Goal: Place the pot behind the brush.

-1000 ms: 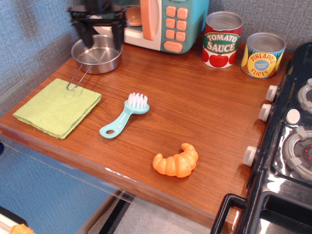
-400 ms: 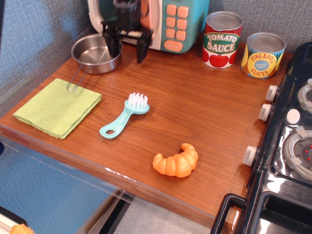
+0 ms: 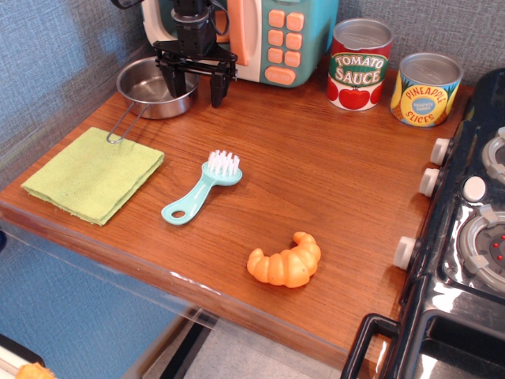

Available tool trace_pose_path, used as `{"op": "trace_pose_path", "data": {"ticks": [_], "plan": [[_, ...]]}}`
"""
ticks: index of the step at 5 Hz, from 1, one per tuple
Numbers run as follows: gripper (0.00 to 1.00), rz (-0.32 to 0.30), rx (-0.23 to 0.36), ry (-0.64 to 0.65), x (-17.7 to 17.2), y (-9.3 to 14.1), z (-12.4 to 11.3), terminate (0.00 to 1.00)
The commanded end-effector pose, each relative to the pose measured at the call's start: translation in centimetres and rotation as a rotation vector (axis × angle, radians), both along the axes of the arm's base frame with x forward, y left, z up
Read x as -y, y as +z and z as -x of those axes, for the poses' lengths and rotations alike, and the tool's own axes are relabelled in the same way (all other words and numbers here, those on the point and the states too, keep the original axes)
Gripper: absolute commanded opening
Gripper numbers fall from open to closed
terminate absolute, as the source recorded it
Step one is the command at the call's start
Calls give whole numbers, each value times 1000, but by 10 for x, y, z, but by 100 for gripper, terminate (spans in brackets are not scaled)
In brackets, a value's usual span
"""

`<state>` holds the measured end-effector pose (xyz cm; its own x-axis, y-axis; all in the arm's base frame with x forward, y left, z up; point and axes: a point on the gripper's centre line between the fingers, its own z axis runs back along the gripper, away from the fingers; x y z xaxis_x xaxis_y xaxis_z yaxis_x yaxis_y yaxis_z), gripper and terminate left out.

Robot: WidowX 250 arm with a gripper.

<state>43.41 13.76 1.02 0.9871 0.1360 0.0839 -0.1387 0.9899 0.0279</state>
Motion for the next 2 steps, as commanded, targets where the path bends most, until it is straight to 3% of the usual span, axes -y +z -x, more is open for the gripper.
{"op": "trace_pose_path", "data": {"ticks": [1, 2], "plan": [[0, -10, 62, -26, -2, 26, 12, 0], [0, 0, 92, 2, -4, 37, 10, 0]]}}
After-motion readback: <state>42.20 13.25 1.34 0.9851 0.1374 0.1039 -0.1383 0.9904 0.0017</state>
